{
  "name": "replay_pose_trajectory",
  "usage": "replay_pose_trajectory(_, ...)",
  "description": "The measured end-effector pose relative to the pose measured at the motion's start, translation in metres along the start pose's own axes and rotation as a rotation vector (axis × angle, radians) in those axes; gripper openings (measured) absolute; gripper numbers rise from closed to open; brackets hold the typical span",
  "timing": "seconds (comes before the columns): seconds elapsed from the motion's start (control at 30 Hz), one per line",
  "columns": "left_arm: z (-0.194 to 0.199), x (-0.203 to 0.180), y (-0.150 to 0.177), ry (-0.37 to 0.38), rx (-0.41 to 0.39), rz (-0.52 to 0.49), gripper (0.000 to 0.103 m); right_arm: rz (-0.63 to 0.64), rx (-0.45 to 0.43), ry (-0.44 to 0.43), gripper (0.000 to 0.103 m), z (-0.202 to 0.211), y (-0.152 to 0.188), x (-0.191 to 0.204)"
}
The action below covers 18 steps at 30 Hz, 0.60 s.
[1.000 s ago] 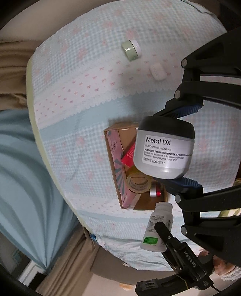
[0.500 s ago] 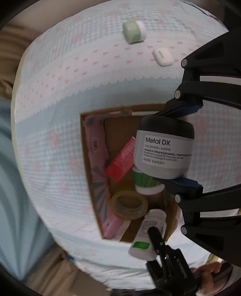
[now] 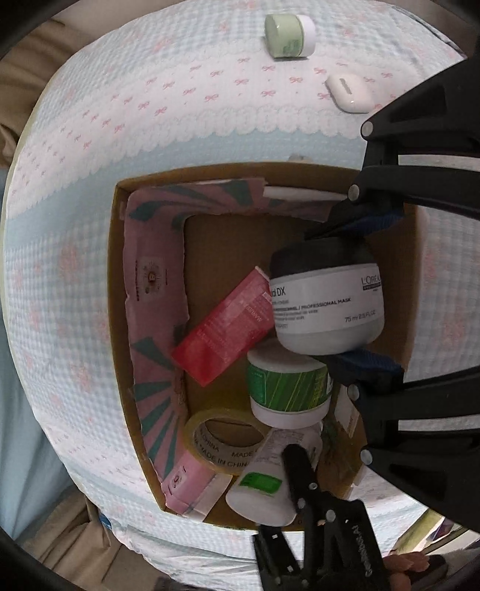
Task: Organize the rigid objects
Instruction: 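Carry the pill bottle and black-lidded jar into the cardboard box and release both, then withdraw both tools from the box toward the earbud case and green jar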
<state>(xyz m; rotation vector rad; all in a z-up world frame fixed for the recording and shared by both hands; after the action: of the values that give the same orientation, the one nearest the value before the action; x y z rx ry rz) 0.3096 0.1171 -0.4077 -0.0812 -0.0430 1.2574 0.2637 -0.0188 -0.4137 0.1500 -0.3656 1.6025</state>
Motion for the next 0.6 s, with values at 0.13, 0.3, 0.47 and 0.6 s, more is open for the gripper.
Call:
replay_pose_trajectory(0.13,0.012,0.001,-0.004,0.005,-0.028,0.008,0.103,0.037,-0.014,-0.016,0.064,0.0,0.001,0.002)
replay_pose_trajectory(0.3,0.019,0.017,0.008,-0.012,-0.035,0.084,0.103,0.13,-0.026,0.004,0.103,0.011,0.013,0.009)
replay_pose_trajectory(0.47,0.027,0.033,0.024,-0.031,-0.04,0.133,0.103,0.146,-0.071,-0.005,0.103,0.026,0.025,0.012)
replay_pose_trajectory(0.6,0.045,0.032,0.039,-0.045,-0.062,0.153,0.103,0.14,-0.104,-0.014,0.103,0.043,0.028,0.015)
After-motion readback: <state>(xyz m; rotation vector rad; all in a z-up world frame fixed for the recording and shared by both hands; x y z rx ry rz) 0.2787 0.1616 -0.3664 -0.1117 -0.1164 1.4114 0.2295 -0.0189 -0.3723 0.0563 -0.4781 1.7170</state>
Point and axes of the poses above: each gripper's, at about its wrist camera, not at the fingertips, and z roughly against the way its jaws point, x to its left, y to its underside, the point moved 8 cm from there along -z, roughly the way its jaws point, and after that the axes turned 11 degrees about -y, right-handed, at the moved point
